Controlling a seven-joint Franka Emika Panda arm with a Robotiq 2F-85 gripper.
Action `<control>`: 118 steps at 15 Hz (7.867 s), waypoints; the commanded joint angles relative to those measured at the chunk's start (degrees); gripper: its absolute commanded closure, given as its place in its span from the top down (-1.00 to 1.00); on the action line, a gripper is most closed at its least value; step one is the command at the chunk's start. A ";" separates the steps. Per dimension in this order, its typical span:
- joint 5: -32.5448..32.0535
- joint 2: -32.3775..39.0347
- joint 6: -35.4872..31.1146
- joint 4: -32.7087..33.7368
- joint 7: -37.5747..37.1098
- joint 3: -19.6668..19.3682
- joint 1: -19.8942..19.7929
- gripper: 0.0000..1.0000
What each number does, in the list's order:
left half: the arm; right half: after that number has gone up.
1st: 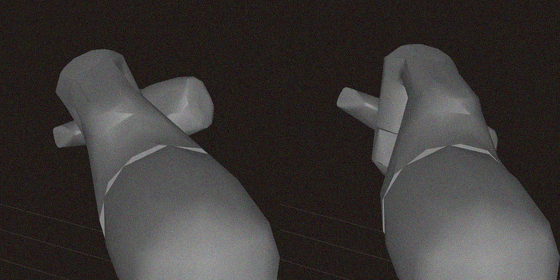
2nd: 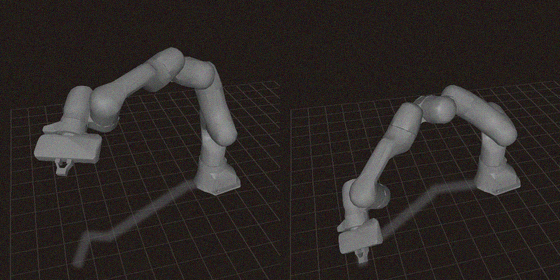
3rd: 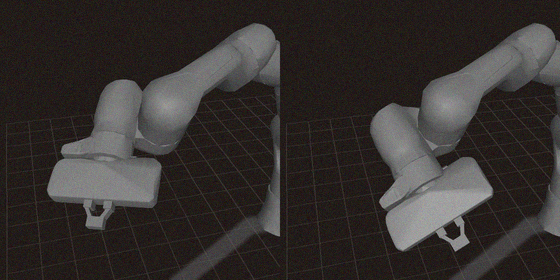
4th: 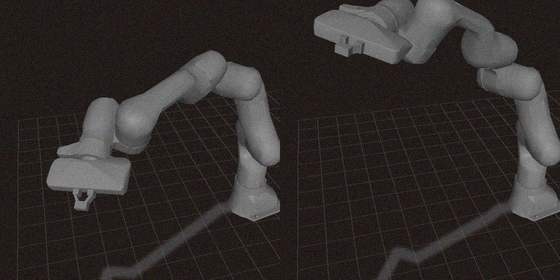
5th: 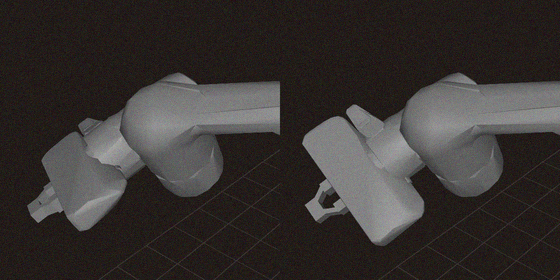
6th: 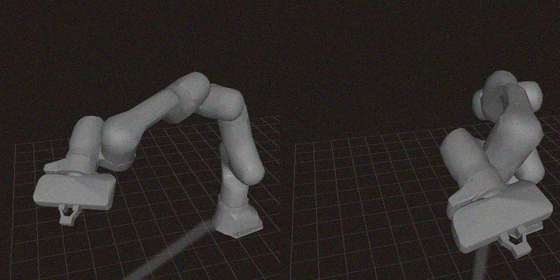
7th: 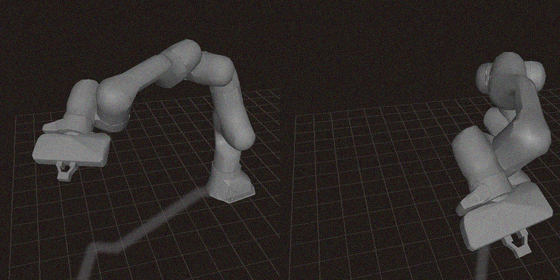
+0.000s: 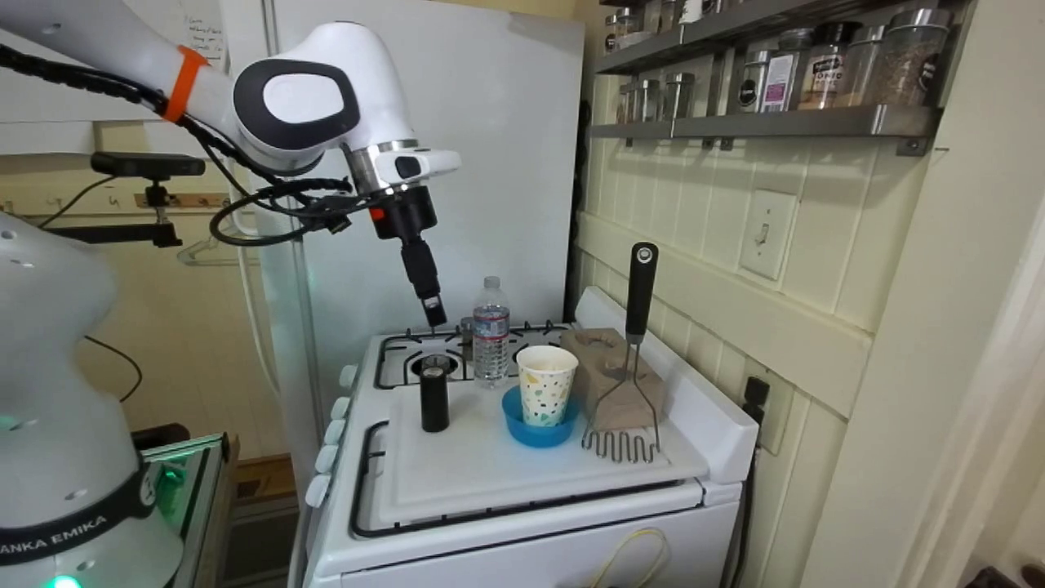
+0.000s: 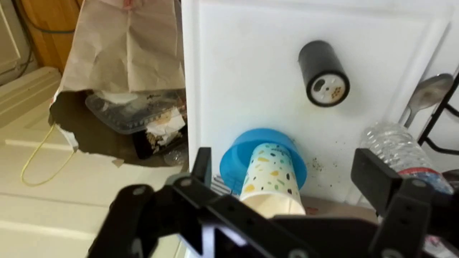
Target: Pick up one bottle from the shelf and put it on the stove
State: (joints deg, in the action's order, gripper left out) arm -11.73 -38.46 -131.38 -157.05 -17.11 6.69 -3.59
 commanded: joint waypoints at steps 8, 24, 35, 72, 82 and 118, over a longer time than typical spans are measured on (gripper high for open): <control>-10.94 1.38 -8.95 17.91 -1.60 3.06 -9.20 1.00; -10.75 11.88 -28.77 30.71 1.62 0.42 -9.31 1.00; -10.65 17.28 -43.81 31.95 -1.19 4.75 -12.50 1.00; 3.06 41.38 -72.42 38.09 25.20 17.46 -22.41 1.00; 1.82 47.69 -75.12 43.14 26.28 8.09 -10.01 1.00; 9.77 59.44 -76.28 58.96 27.56 -2.27 4.33 -0.50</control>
State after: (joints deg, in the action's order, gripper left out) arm -3.04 20.04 -208.32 -99.50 9.65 4.91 -0.04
